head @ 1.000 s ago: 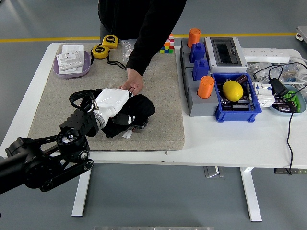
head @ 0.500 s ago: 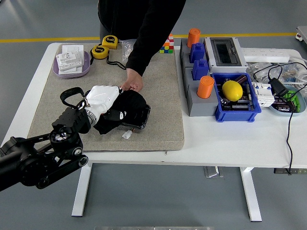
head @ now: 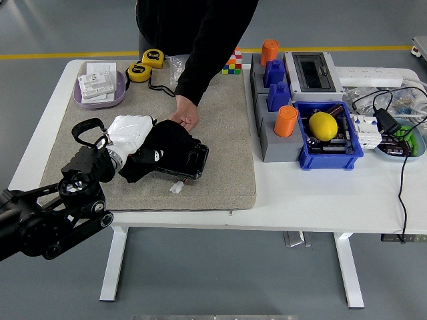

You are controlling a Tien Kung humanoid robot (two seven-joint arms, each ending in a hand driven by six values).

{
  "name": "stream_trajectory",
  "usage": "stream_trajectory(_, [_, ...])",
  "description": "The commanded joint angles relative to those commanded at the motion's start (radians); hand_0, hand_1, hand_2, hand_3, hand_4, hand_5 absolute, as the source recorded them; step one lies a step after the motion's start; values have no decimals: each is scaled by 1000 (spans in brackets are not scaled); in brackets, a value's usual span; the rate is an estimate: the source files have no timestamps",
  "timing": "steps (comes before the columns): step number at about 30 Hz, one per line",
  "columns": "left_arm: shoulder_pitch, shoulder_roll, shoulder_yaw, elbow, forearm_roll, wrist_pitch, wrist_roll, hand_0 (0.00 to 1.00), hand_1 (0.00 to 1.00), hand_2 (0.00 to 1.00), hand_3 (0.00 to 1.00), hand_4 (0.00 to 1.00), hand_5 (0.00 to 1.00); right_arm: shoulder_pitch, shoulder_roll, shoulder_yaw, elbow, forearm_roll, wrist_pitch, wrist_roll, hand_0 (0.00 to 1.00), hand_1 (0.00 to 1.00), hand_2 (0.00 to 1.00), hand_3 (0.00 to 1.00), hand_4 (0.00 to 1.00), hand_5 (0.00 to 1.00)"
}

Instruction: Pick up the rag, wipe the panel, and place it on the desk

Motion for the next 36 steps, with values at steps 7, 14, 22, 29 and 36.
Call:
stream_trajectory(7, [8, 14, -19, 8, 9, 5, -3, 222, 153, 306, 561, 550, 41, -1, 3, -1, 0, 2, 0, 0, 748, 701, 703, 617, 998, 539])
stream_trajectory(14, [15, 25, -38, 19, 13, 6, -8, 220, 152, 306, 561, 550, 41, -1, 2, -6, 0, 7, 1, 0, 748, 701, 702, 617, 998, 541])
stream_trajectory(22, [24, 42, -71, 38, 18, 13, -12, 220, 152, 305, 562, 550, 40, -3, 2, 3, 0, -1, 2, -1, 748, 701, 702, 618, 998, 543])
stream_trajectory(29, [31, 53, -103, 57, 29, 14, -17, 221, 151, 305, 561, 550, 38, -4, 2, 13, 0, -9, 3, -3, 748, 701, 702, 621, 998, 544])
stream_trajectory(36, [47, 64, -128, 66, 26, 26, -16, 221, 151, 304, 561, 550, 38, -6, 2, 17, 0, -12, 5, -4, 747, 701, 702, 622, 998, 547])
